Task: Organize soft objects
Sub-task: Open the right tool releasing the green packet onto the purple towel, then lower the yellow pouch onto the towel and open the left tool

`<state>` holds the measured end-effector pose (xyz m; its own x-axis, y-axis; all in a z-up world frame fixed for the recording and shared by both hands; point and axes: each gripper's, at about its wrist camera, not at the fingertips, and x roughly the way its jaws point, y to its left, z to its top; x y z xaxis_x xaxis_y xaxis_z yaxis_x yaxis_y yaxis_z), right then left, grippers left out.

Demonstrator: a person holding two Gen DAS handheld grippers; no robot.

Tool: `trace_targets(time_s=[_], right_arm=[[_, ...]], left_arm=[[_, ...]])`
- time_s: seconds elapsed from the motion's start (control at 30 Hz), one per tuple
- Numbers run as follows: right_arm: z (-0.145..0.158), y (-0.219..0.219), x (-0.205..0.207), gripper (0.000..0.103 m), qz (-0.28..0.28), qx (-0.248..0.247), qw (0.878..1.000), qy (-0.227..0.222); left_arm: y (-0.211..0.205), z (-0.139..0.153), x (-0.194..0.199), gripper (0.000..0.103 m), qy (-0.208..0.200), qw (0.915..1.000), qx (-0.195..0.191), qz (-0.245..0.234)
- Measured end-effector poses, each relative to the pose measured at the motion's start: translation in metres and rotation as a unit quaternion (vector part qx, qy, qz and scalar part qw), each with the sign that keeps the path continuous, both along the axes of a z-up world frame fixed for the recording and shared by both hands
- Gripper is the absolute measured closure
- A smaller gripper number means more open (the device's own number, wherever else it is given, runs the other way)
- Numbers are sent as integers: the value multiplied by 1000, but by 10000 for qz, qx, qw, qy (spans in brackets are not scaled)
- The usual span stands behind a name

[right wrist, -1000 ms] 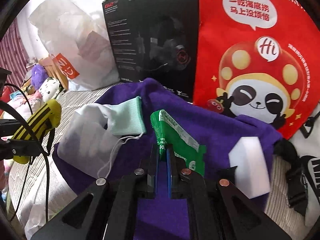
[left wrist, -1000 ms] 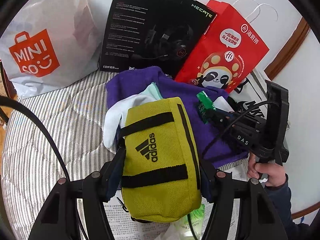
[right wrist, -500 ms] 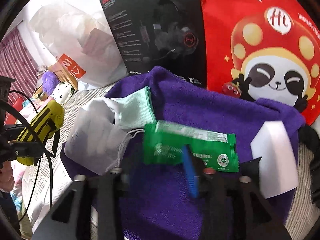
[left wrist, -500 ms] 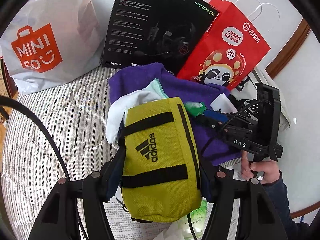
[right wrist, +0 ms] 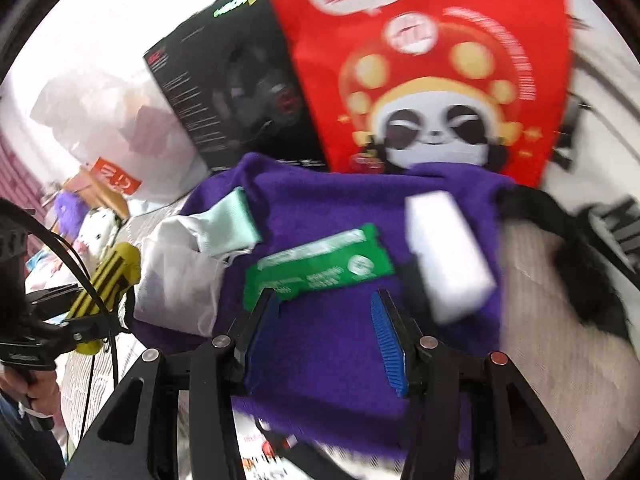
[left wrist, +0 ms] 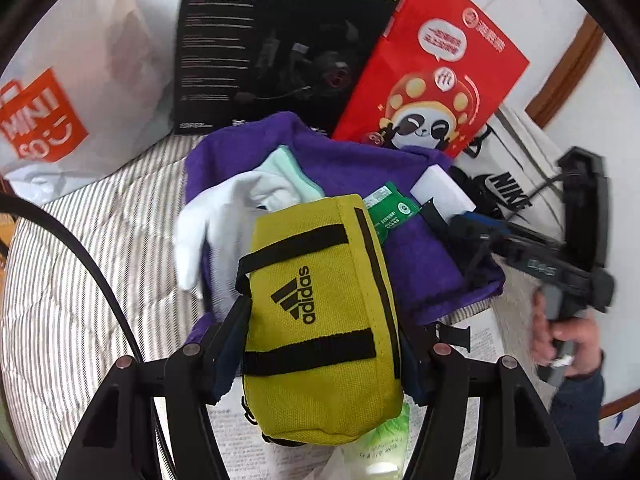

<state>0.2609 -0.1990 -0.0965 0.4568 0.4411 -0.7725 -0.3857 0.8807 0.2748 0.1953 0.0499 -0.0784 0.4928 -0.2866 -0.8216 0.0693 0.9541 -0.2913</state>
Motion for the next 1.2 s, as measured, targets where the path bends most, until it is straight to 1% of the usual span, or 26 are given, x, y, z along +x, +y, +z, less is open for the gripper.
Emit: trace_targets(time_s=[0.07, 0.2, 0.27, 0.33, 0.4, 0.5, 0.6, 0.77, 0.9, 1.0, 1.1, 1.2], right_arm=[[7, -13, -11, 55, -176, -49, 9998, -19], [15, -34, -30, 54, -346, -8, 9994, 39], [18, -44, -40, 54, -395, 14, 9992, 42], [21, -53, -51, 54, -444, 50, 9990, 70], [21, -56, -59, 53, -437, 65, 9990, 101], [19, -57, -68, 52, -441, 44, 9989, 130], [15, -60, -74, 52, -457, 122, 9986, 223], [8, -62, -80, 52, -542, 157, 9980, 300], [5, -62, -85, 52, -490, 151, 9980, 358], [6, -64, -89, 52, -476, 171, 9980, 367], [6, -68, -92, 52, -502, 216, 9978, 386], [7, -72, -95, 51, -526, 241, 9975, 404]], left_arm=[[-9, -3, 5, 40, 0, 9999, 159, -63], [-24, -10, 17, 40, 21, 9989, 450, -129], [-32, -14, 23, 40, 25, 9986, 499, -180], [-40, -17, 28, 40, 20, 9978, 633, -207], [-47, -23, 33, 40, 38, 9960, 877, -188], [-50, -31, 41, 39, 88, 9950, 981, -135], [-54, -37, 48, 38, 110, 9921, 1247, -41], [-62, -47, 56, 36, 175, 9865, 1625, -117], [-69, -51, 56, 36, 218, 9813, 1900, -197], [-76, -53, 55, 33, 258, 9778, 2066, -254], [-81, -55, 55, 30, 312, 9757, 2146, -302], [-82, -55, 51, 23, 352, 9758, 2133, -316]])
